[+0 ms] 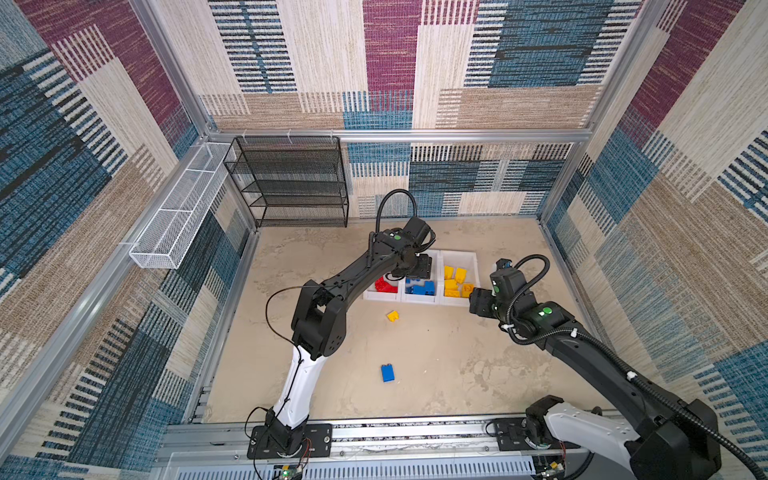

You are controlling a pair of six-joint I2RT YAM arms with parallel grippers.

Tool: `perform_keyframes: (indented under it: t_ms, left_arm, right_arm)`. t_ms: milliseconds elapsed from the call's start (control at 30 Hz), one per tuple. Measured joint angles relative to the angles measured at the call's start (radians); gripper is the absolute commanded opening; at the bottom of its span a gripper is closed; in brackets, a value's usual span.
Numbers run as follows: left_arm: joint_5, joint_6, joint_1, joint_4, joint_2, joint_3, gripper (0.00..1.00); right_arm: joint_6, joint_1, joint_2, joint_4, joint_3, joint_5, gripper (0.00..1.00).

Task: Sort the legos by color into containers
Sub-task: 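Carry the blue brick with the left gripper into the middle compartment, then withdraw the left arm while the right gripper grasps the small yellow brick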

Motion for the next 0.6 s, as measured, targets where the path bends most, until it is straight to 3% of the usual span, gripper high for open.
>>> perform_keyframes:
  t_ms: [133,367,600]
  left_arm:
    - [-0.004,0.003,0.001,0.033,-0.102,-0.087,0.75]
    - [-0.076,0.003,0.031,0.158,-0.404,-0.383,0.82]
    - [-0.224,0.007,0.074,0.241,-0.693,-0.676,1.00]
  right_arm:
    - [0.000,0.000,0.000,-0.006,0.000,0.000,0.81]
    - [-0.007,0.000,0.004,-0.005,0.000,-0.018,0.78]
    - [-0.010,0.071,0.093,0.026,0.022,-0.075,0.77]
